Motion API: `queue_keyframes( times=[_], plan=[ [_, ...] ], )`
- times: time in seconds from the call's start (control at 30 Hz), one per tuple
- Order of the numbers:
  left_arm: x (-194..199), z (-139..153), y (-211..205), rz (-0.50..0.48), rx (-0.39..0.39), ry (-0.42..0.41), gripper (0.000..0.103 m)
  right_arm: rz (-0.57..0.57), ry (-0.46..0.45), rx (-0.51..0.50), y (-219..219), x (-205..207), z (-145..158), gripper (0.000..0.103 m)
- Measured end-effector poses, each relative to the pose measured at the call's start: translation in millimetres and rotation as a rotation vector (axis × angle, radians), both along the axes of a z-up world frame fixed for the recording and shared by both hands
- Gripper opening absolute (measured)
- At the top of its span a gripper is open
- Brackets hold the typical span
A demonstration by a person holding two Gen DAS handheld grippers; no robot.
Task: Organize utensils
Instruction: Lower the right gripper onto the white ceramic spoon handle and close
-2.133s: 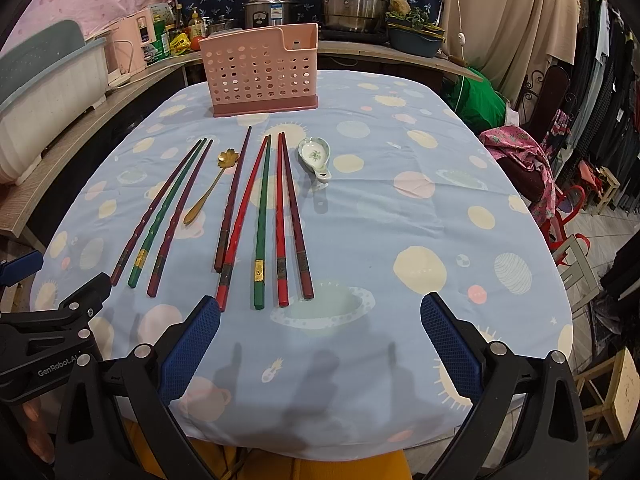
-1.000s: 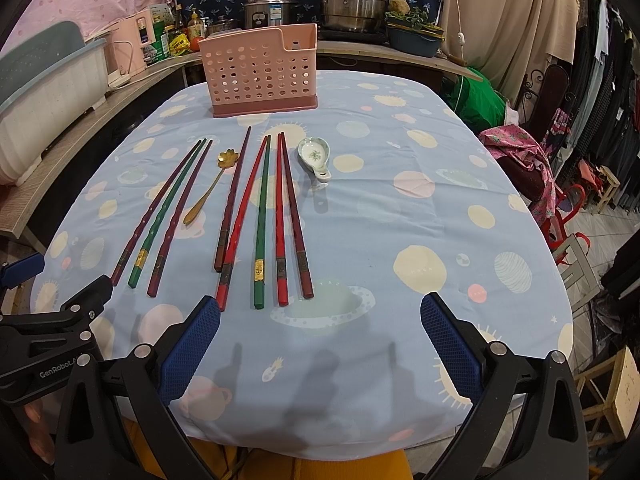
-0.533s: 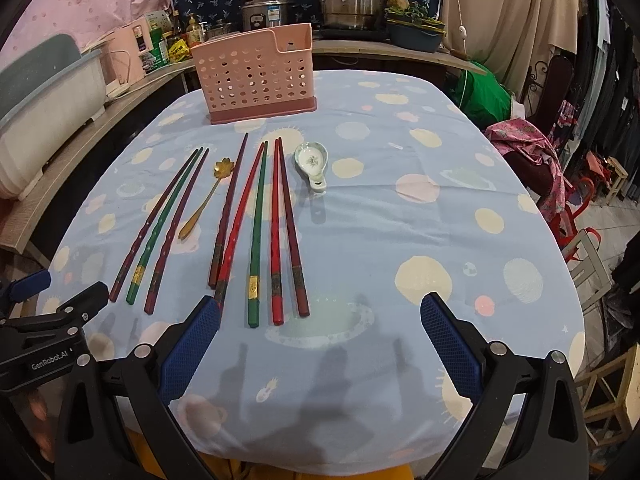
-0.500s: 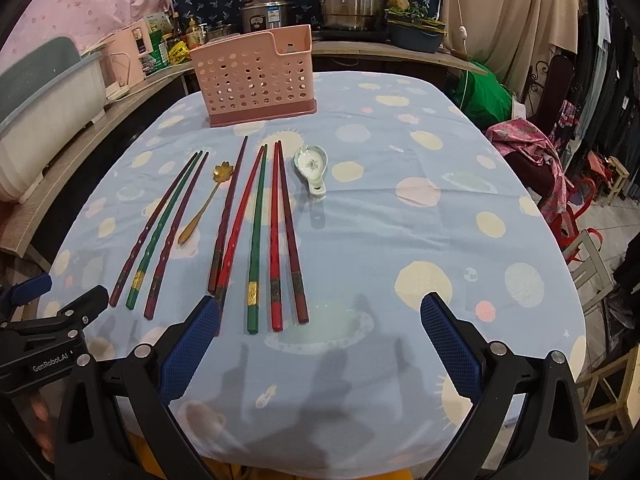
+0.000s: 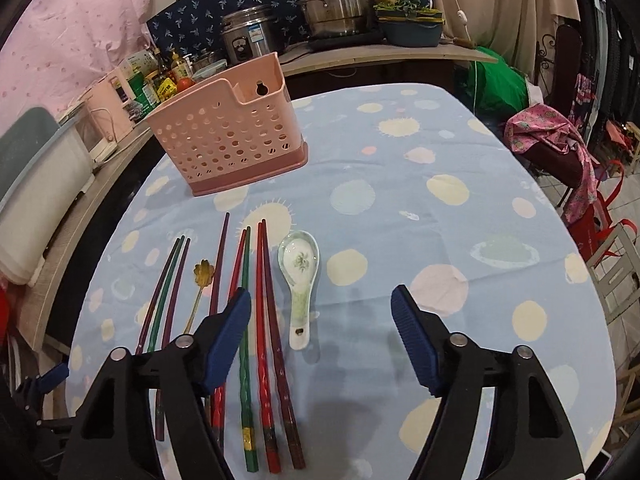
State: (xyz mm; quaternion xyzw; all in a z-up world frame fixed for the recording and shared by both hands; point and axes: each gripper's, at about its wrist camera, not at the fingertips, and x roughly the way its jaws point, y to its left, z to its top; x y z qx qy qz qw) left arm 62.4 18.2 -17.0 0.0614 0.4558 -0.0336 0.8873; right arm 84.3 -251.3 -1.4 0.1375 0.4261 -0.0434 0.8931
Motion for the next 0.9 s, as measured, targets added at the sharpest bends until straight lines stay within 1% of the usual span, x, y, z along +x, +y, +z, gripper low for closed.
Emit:
queue_keyframes(
  times=[0.03, 0.07, 0.13, 0.23, 0.33, 0.4, 0.6, 0.8, 0.9],
  plan=[
    [2, -1, 0, 0.001, -0.001, 0.003, 0.096, 0.008, 0.015, 0.012, 0, 5, -5, 0.05],
    [5, -1, 0, 0.002, -0.002, 0.006, 0.096, 0.014, 0.028, 0.02, 1, 8, -10, 0.047],
    [8, -3, 0, 0.004, -0.003, 0.012, 0.096, 0.026, 0.053, 0.033, 2, 13, -20, 0.035],
    [12, -5, 0, 0.006, -0.004, 0.02, 0.096, 0.033, 0.073, 0.052, 1, 15, -30, 0.024],
    [14, -8, -1, 0.007, -0.003, 0.031, 0.096, 0.035, 0.087, 0.061, -1, 16, -36, 0.016],
    [15, -9, -1, 0.007, -0.004, 0.036, 0.096, 0.036, 0.091, 0.07, -2, 16, -39, 0.015],
    [15, -11, -3, 0.004, -0.009, 0.042, 0.096, 0.042, 0.111, 0.083, -2, 15, -49, 0.014],
    [13, -16, 5, 0.011, -0.037, 0.066, 0.096, 0.053, 0.096, 0.02, 7, 8, -49, 0.013],
    [11, -20, 10, 0.018, -0.051, 0.083, 0.096, 0.045, 0.097, 0.02, 6, 6, -49, 0.011]
  ],
)
